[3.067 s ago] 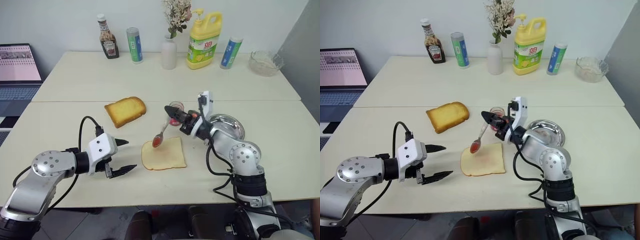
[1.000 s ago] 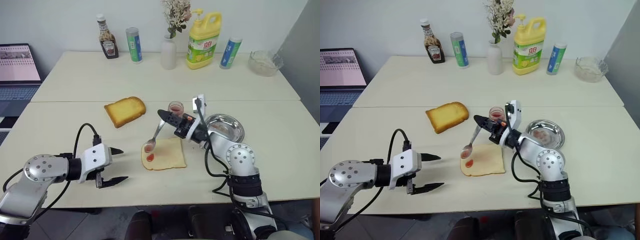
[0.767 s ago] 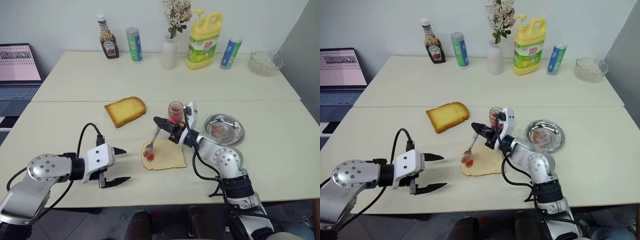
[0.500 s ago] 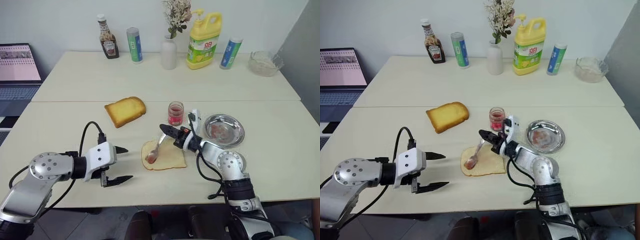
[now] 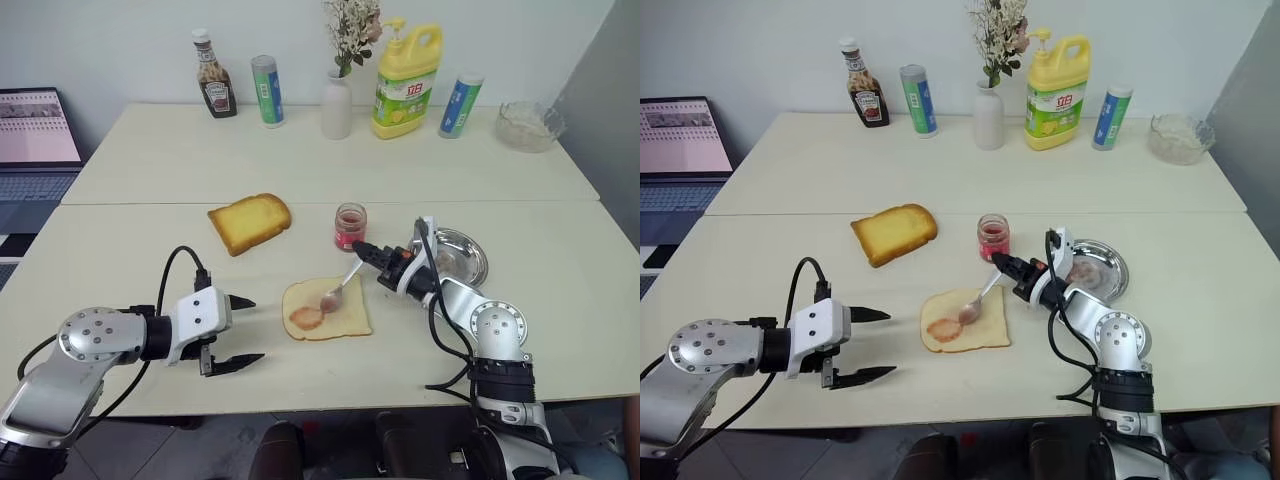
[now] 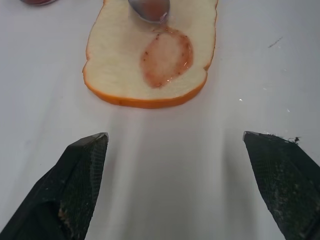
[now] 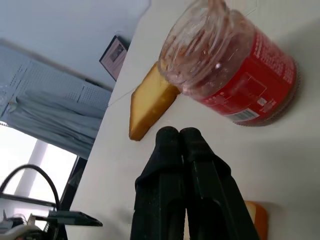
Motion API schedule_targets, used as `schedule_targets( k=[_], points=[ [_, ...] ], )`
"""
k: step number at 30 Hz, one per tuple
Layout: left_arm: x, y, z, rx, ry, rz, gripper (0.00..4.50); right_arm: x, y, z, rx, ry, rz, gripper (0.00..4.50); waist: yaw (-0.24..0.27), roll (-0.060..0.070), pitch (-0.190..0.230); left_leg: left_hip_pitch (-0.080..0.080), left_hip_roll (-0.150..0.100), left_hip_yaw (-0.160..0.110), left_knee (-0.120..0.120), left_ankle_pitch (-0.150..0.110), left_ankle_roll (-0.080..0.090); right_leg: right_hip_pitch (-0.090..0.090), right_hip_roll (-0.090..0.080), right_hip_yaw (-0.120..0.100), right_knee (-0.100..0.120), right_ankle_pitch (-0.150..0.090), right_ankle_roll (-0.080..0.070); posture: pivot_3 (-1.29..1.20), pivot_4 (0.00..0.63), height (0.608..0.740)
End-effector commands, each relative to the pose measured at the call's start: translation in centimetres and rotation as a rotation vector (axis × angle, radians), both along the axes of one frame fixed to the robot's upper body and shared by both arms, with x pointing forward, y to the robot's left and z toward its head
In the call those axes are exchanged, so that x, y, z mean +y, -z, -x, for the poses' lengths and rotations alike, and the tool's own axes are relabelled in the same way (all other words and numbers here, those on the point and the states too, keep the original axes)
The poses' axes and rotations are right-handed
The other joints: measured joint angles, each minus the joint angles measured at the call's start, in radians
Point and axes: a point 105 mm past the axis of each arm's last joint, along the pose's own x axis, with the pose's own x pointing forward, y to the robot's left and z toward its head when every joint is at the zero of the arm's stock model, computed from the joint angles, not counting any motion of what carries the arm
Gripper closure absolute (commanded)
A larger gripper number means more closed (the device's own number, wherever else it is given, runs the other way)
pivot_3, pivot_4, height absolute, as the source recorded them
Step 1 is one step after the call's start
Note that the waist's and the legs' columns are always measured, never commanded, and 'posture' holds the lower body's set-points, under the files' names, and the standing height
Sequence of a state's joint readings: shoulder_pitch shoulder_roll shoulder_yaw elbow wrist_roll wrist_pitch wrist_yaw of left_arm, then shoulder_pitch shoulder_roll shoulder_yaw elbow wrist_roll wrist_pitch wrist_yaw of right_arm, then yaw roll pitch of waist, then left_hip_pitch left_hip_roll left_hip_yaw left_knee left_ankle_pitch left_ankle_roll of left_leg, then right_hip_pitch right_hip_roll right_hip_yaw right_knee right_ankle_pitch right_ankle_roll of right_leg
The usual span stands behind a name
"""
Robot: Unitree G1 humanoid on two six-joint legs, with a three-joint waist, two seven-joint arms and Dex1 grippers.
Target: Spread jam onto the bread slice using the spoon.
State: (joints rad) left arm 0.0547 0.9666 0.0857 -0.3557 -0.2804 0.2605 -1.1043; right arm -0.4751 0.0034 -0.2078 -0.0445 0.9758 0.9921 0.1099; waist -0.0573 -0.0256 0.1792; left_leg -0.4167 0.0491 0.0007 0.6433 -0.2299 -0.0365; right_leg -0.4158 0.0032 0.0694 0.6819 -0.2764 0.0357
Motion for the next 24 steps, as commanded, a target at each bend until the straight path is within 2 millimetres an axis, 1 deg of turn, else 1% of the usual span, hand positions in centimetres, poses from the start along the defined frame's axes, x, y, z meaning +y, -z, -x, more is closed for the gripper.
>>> schedule_targets(
  k=[1,4,7,10,12,14,17,21,24],
  points=[
    [0.0,-0.8,-0.1,-0.034,0.013,-0.009,0.0,1.9,-2.0,0.4,-0.057,-0.042,-0.041,4.44,-0.001,0.0,0.0,0.0,0.0,0.0,0.0,0.0,0.0,0.0,0.0,0.0,0.0,0.0,0.0,0.0,0.15,0.74],
    [-0.1,-0.8,-0.1,-0.034,0.016,-0.007,0.0,3.3,-1.2,0.3,-0.036,-0.054,-0.035,4.44,-0.001,0.0,0.0,0.0,0.0,0.0,0.0,0.0,0.0,0.0,0.0,0.0,0.0,0.0,0.0,0.0,0.15,0.74],
    [-0.2,-0.8,-0.1,-0.034,0.019,-0.005,0.0,4.2,-0.6,0.2,-0.018,-0.058,-0.029,4.44,-0.001,0.0,0.0,0.0,0.0,0.0,0.0,0.0,0.0,0.0,0.0,0.0,0.0,0.0,0.0,0.0,0.15,0.74],
    [-0.3,-0.8,0.0,-0.032,0.023,-0.009,0.0,4.7,-0.2,0.2,-0.005,-0.071,-0.02,4.44,-0.001,0.0,0.0,0.0,0.0,0.0,0.0,0.0,0.0,0.0,0.0,0.0,0.0,0.0,0.0,0.0,0.15,0.74],
    [-0.4,-0.8,0.0,-0.032,0.025,-0.007,0.0,4.6,0.2,0.7,0.012,-0.105,-0.006,4.44,-0.001,0.0,0.0,0.0,0.0,0.0,0.0,0.0,0.0,0.0,0.0,0.0,0.0,0.0,0.0,0.0,0.15,0.74],
    [-0.5,-0.8,0.0,-0.033,0.027,-0.005,0.0,4.0,0.8,1.1,0.026,-0.124,0.019,4.44,0.0,0.0,0.0,0.0,0.0,0.0,0.0,0.0,0.0,0.0,0.0,0.0,0.0,0.0,0.0,0.0,0.15,0.74],
    [-0.7,-0.8,0.0,-0.033,0.03,-0.003,0.0,2.5,1.3,1.4,0.034,-0.126,0.046,4.44,0.0,0.0,0.0,0.0,0.0,0.0,0.0,0.0,0.0,0.0,0.0,0.0,0.0,0.0,0.0,0.0,0.15,0.74],
    [-0.8,-0.8,-0.1,-0.034,0.032,-0.001,0.0,1.0,0.9,2.0,0.006,-0.144,0.069,4.44,0.0,0.0,0.0,0.0,0.0,0.0,0.0,0.0,0.0,0.0,0.0,0.0,0.0,0.0,0.0,0.0,0.15,0.74],
    [-0.9,-0.8,-0.3,-0.037,0.035,-0.001,0.0,-0.5,0.8,2.2,-0.047,-0.131,0.123,4.44,0.002,0.0,0.0,0.0,0.0,0.0,0.0,0.0,0.0,0.0,0.0,0.0,0.0,0.0,0.0,0.0,0.15,0.74]
  ],
)
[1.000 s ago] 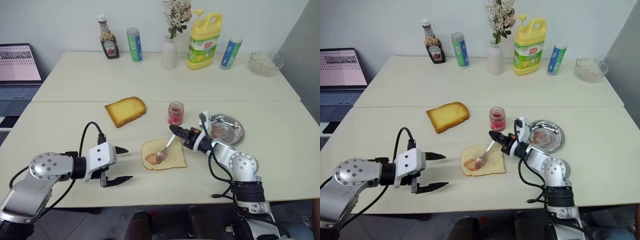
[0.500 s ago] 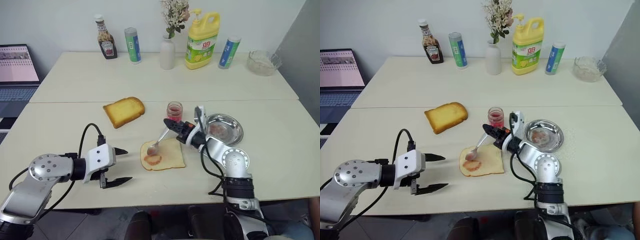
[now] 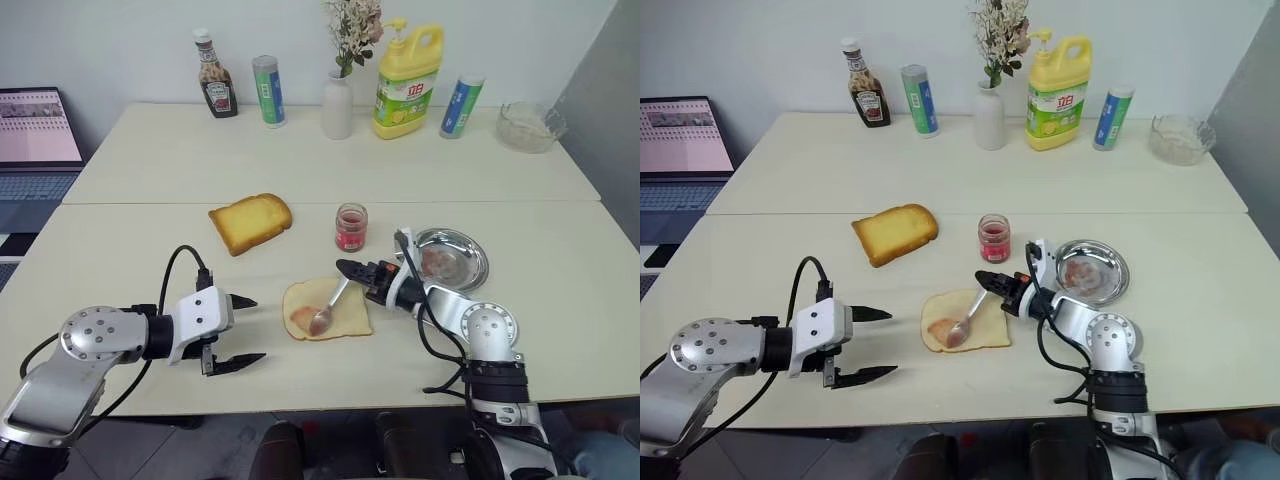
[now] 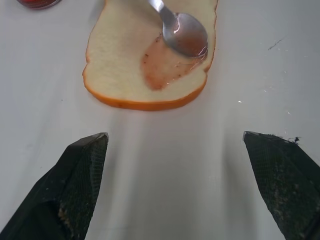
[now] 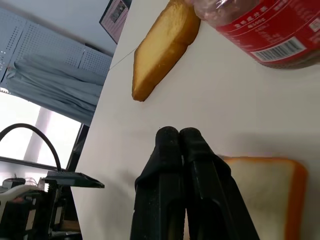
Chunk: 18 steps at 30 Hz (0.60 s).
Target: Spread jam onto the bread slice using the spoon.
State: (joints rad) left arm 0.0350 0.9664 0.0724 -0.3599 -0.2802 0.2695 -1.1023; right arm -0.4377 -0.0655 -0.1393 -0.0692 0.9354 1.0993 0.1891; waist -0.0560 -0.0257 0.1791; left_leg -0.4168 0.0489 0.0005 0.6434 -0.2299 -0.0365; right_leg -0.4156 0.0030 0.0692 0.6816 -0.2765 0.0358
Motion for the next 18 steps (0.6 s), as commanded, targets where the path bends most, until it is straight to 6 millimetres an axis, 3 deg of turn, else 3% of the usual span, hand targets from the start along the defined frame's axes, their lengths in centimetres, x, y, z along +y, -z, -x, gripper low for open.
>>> schedule_targets(
  k=[1,5,9,12,18],
  points=[
    [-0.6,-0.6,-0.1,-0.033,0.026,-0.001,0.0,-1.4,-1.3,0.3,-0.106,0.001,0.031,4.44,0.0,0.0,0.0,0.0,0.0,0.0,0.0,0.0,0.0,0.0,0.0,0.0,0.0,0.0,0.0,0.0,0.15,0.74],
    [-0.6,-0.7,-0.3,-0.037,0.028,-0.001,0.0,-2.9,-3.0,-0.5,-0.18,0.058,0.013,4.44,-0.001,0.0,0.0,0.0,0.0,0.0,0.0,0.0,0.0,0.0,0.0,0.0,0.0,0.0,0.0,0.0,0.15,0.74],
    [-0.5,-0.8,-0.4,-0.039,0.027,-0.003,0.0,-2.8,-4.8,-0.6,-0.202,0.065,-0.066,4.44,-0.001,0.0,0.0,0.0,0.0,0.0,0.0,0.0,0.0,0.0,0.0,0.0,0.0,0.0,0.0,0.0,0.15,0.74],
    [-0.4,-0.9,-0.5,-0.042,0.025,-0.004,0.0,-1.4,-5.6,-0.7,-0.211,0.062,-0.112,4.44,-0.001,0.0,0.0,0.0,0.0,0.0,0.0,0.0,0.0,0.0,0.001,0.0,0.0,0.0,0.0,0.0,0.15,0.74],
    [-0.4,-0.9,-0.5,-0.041,0.026,-0.006,0.0,2.4,-5.0,-1.5,-0.209,0.069,-0.115,4.44,-0.003,0.0,0.0,0.0,0.001,0.0,0.0,0.0,0.0,0.0,0.001,0.0,0.0,0.0,0.0,0.0,0.15,0.74]
  ],
)
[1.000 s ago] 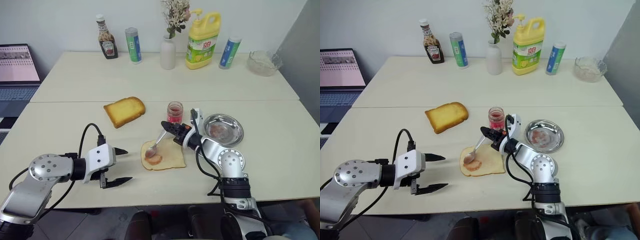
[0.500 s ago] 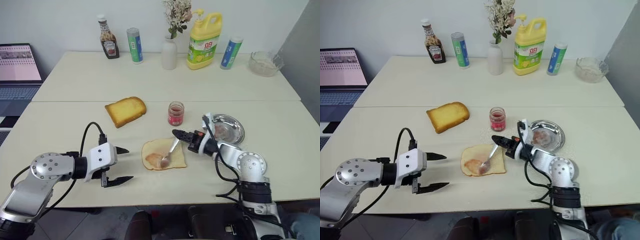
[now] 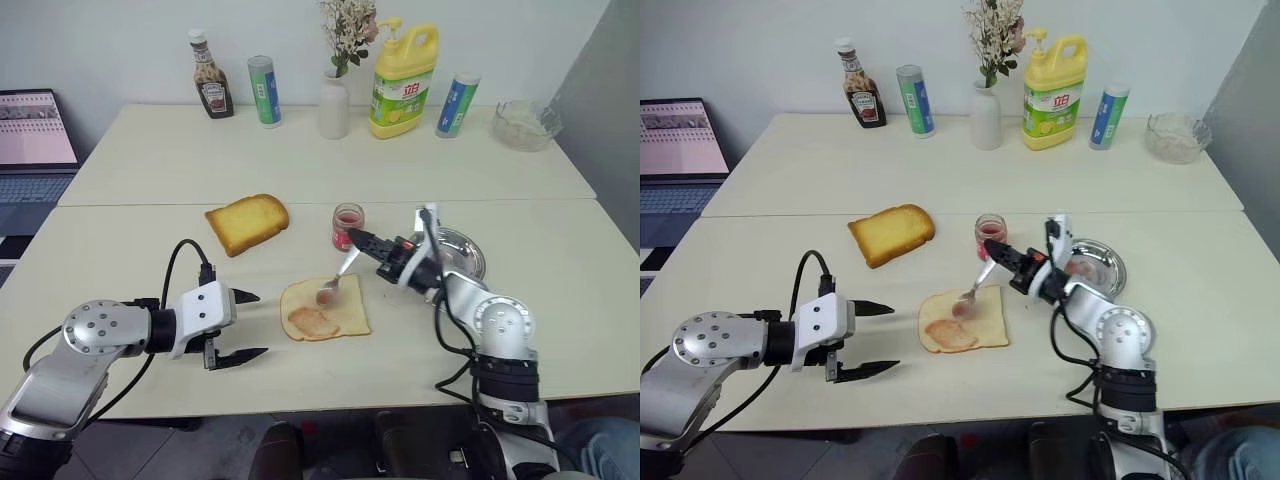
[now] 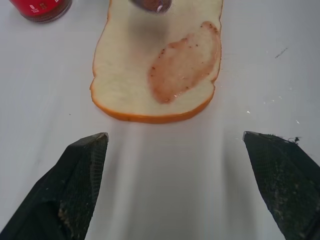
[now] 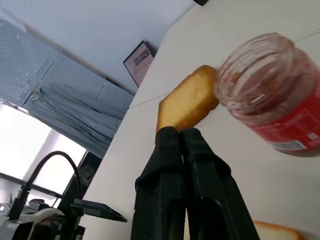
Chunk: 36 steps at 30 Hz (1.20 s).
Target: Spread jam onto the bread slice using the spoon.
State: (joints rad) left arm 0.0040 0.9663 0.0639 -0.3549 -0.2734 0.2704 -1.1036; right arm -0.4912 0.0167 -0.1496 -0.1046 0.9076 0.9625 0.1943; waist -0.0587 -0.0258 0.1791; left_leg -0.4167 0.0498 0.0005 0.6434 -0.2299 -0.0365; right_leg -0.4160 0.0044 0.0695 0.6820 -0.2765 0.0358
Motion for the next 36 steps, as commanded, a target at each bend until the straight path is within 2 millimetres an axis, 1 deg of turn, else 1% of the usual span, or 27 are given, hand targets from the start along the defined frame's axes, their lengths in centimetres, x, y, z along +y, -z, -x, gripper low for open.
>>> schedule_targets(
  k=[1,4,8,13,15,17,19,22,26,33,36],
  points=[
    [-0.3,-0.5,0.0,-0.021,0.018,0.001,0.0,1.7,-0.6,-0.3,-0.049,0.005,0.004,4.44,0.0,0.0,0.0,0.0,0.0,0.0,0.0,0.0,0.0,0.0,0.0,0.0,0.0,0.0,0.0,0.0,0.15,0.74],
    [-0.4,-0.4,0.0,-0.02,0.019,0.002,0.0,3.0,0.1,-0.5,-0.049,0.002,0.022,4.44,0.0,0.0,0.0,0.0,0.0,0.0,0.0,0.0,0.0,0.0,0.0,0.0,0.0,0.0,0.0,0.0,0.15,0.74],
    [-0.3,-0.3,0.1,-0.016,0.017,0.002,0.0,3.8,1.0,-0.3,-0.027,-0.024,0.047,4.44,0.001,0.0,0.0,0.0,0.0,0.0,0.0,0.0,0.0,0.0,-0.001,0.0,0.0,0.0,0.0,0.0,0.15,0.74],
    [-0.3,-0.2,0.1,-0.015,0.016,0.0,0.0,3.8,2.3,0.6,0.021,-0.071,0.069,4.44,0.001,0.0,0.0,0.0,0.0,0.0,0.0,0.0,0.0,0.0,-0.001,0.0,0.0,0.0,0.0,0.0,0.15,0.74],
    [-0.5,-0.2,0.1,-0.014,0.02,0.002,0.0,3.4,3.0,0.8,0.027,-0.072,0.106,4.44,0.001,0.0,0.0,0.0,0.0,0.0,0.0,0.0,0.0,0.0,-0.001,0.0,0.0,0.0,0.0,0.0,0.15,0.74],
    [-0.5,-0.2,0.2,-0.014,0.022,0.003,0.0,3.1,3.3,0.8,0.027,-0.067,0.12,4.44,0.001,0.0,0.0,0.0,0.0,0.0,0.0,0.0,0.0,0.0,-0.001,0.0,0.0,0.0,0.0,0.0,0.15,0.74],
    [-0.6,-0.2,0.1,-0.015,0.024,0.002,0.0,2.3,3.5,0.9,0.028,-0.059,0.135,4.44,0.001,0.0,0.0,0.0,0.0,0.0,0.0,0.0,0.0,0.0,-0.001,0.0,0.0,0.0,0.0,0.0,0.15,0.74],
    [-0.6,-0.3,0.0,-0.019,0.027,0.0,0.0,0.1,3.6,0.4,0.02,-0.002,0.158,4.44,0.003,0.0,0.0,0.0,-0.001,0.0,0.0,0.0,0.0,0.0,-0.001,0.0,0.0,0.0,0.0,0.0,0.15,0.74],
    [-0.8,-0.4,-0.1,-0.022,0.029,0.002,0.0,-2.2,2.9,-0.3,-0.002,0.062,0.161,4.44,0.005,0.0,0.0,0.0,-0.001,0.0,0.001,0.0,0.0,0.001,-0.001,0.0,0.0,0.0,0.0,0.0,0.15,0.74],
    [-0.7,-0.6,-0.2,-0.026,0.028,-0.001,0.0,-4.6,1.0,-1.1,-0.039,0.133,0.135,4.44,0.005,0.0,0.0,0.0,-0.001,0.0,0.001,0.0,0.0,0.001,-0.001,0.0,0.0,0.0,0.0,0.0,0.15,0.74],
    [-0.7,-0.7,-0.3,-0.029,0.027,-0.002,0.0,-5.0,-0.2,-1.1,-0.046,0.142,0.077,4.44,0.005,0.0,0.0,0.0,-0.001,0.0,0.001,0.0,0.0,0.001,-0.001,0.0,0.0,0.0,0.0,0.0,0.15,0.74]
  ],
)
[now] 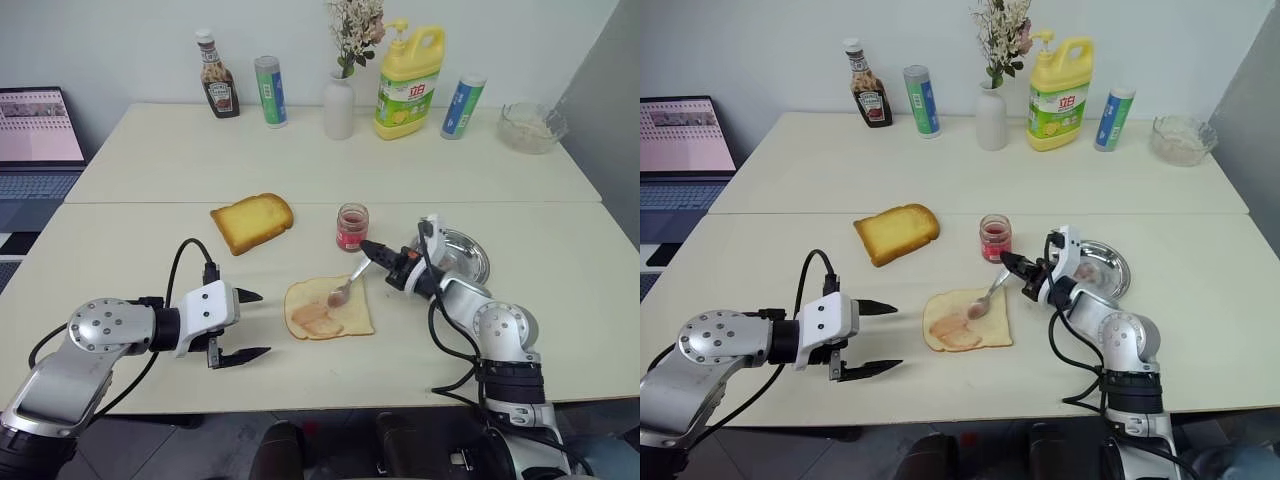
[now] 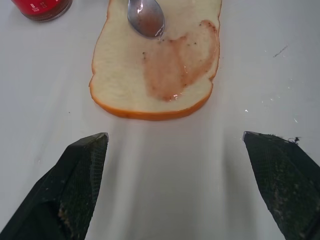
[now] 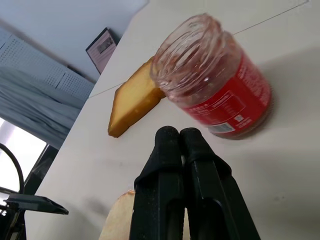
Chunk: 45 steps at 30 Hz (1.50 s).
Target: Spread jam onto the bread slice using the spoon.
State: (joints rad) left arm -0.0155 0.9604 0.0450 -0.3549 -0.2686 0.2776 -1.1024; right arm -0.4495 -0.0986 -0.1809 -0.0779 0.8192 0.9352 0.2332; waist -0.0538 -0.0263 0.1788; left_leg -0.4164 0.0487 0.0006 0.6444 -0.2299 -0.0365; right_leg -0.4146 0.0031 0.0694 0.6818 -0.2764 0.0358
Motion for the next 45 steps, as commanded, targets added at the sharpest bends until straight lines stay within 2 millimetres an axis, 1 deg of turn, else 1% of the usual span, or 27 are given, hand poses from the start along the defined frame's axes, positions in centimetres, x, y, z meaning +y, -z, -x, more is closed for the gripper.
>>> schedule_targets(
  k=[1,3,6,9,12,14,19,22,27,30,34,40,42,45],
  points=[
    [-0.3,-0.7,-0.1,-0.029,0.017,-0.003,0.0,-0.3,-3.0,0.1,-0.069,0.004,-0.075,4.44,-0.001,0.0,0.0,0.0,0.0,0.0,0.0,0.0,0.0,0.0,0.0,0.0,0.0,0.0,0.0,0.0,0.15,0.74],
    [-0.3,-0.7,-0.2,-0.029,0.017,-0.001,0.0,0.6,-3.4,0.5,-0.064,-0.02,-0.101,4.44,-0.002,0.0,0.0,0.0,0.0,0.0,0.0,0.0,0.0,0.0,0.0,0.0,0.0,0.0,0.0,0.0,0.15,0.74],
    [-0.3,-0.7,-0.3,-0.03,0.018,0.001,0.0,2.4,-3.2,1.1,-0.05,-0.055,-0.116,4.44,-0.003,0.0,0.0,0.0,0.001,-0.001,-0.001,0.0,0.0,0.0,0.001,0.0,0.0,0.0,0.0,0.0,0.15,0.74],
    [-0.5,-0.8,-0.4,-0.033,0.021,0.004,0.0,4.3,-2.4,1.8,-0.019,-0.1,-0.13,4.44,-0.004,0.0,0.0,0.0,0.001,0.0,-0.001,0.0,0.0,-0.001,0.001,0.0,0.0,0.0,0.0,0.0,0.15,0.74],
    [-0.5,-0.8,-0.3,-0.034,0.021,0.004,0.0,5.3,-1.4,2.3,0.011,-0.13,-0.12,4.44,-0.004,0.0,0.0,0.0,0.001,0.0,-0.001,0.0,0.0,-0.001,0.001,0.0,0.0,0.0,0.0,0.0,0.15,0.74],
    [-0.5,-0.8,-0.3,-0.034,0.02,0.006,0.0,5.1,-0.7,2.4,0.021,-0.136,-0.098,4.44,-0.003,0.0,0.0,0.0,0.001,0.0,-0.001,0.0,0.0,-0.001,0.001,0.0,0.0,0.0,0.0,0.0,0.15,0.74],
    [-0.4,-0.7,-0.2,-0.034,0.017,0.005,0.0,3.3,-0.1,2.2,0.018,-0.114,-0.046,4.44,0.0,0.0,0.0,0.0,0.0,0.0,0.0,0.0,0.0,0.0,0.0,0.0,0.0,0.0,0.0,0.0,0.15,0.74],
    [-0.4,-0.7,-0.1,-0.031,0.018,0.004,0.0,2.0,-0.3,2.1,0.004,-0.096,-0.023,4.44,-0.001,0.0,0.0,0.0,0.0,0.0,0.0,0.0,0.0,0.0,0.0,0.0,0.0,0.0,0.0,0.0,0.15,0.74],
    [-0.3,-0.6,-0.1,-0.029,0.02,-0.001,0.0,0.5,-1.6,1.7,-0.035,-0.065,-0.036,4.44,-0.001,0.0,0.0,0.0,0.0,0.0,0.0,0.0,0.0,0.0,0.0,0.0,0.0,0.0,0.0,0.0,0.15,0.74],
    [-0.3,-0.6,-0.2,-0.03,0.022,-0.002,0.0,0.2,-3.2,1.6,-0.073,-0.058,-0.065,4.44,-0.002,0.0,0.0,0.0,0.0,0.0,0.0,0.0,0.0,0.0,0.0,0.0,0.0,0.0,0.0,0.0,0.15,0.74],
    [-0.4,-0.7,-0.3,-0.031,0.027,0.0,0.0,0.4,-5.3,1.6,-0.122,-0.061,-0.118,4.44,-0.003,0.0,0.0,0.0,0.0,0.0,0.0,0.0,0.0,0.0,0.0,0.0,0.0,0.0,0.0,0.0,0.15,0.74],
    [-0.7,-1.4,-0.5,-0.042,0.022,0.022,0.0,0.4,-5.4,1.6,-0.126,-0.058,-0.136,4.44,-0.003,0.0,0.0,0.0,0.0,0.0,0.0,0.0,0.0,0.0,0.0,0.0,0.0,0.0,0.0,0.0,0.15,0.74],
    [-0.9,-1.7,-0.1,-0.029,0.031,0.043,0.0,0.5,-5.8,2.0,-0.142,-0.071,-0.153,4.44,-0.003,0.0,0.0,0.0,0.0,0.0,0.0,0.0,0.0,0.0,0.0,0.0,0.0,0.0,0.0,0.0,0.15,0.74],
    [-1.2,-1.6,0.4,-0.013,0.051,0.052,0.0,0.5,-5.9,2.2,-0.15,-0.08,-0.155,4.44,-0.003,0.0,0.0,0.0,0.0,0.0,0.0,0.0,0.0,0.0,0.0,0.0,0.0,0.0,0.0,0.0,0.15,0.74]
  ],
)
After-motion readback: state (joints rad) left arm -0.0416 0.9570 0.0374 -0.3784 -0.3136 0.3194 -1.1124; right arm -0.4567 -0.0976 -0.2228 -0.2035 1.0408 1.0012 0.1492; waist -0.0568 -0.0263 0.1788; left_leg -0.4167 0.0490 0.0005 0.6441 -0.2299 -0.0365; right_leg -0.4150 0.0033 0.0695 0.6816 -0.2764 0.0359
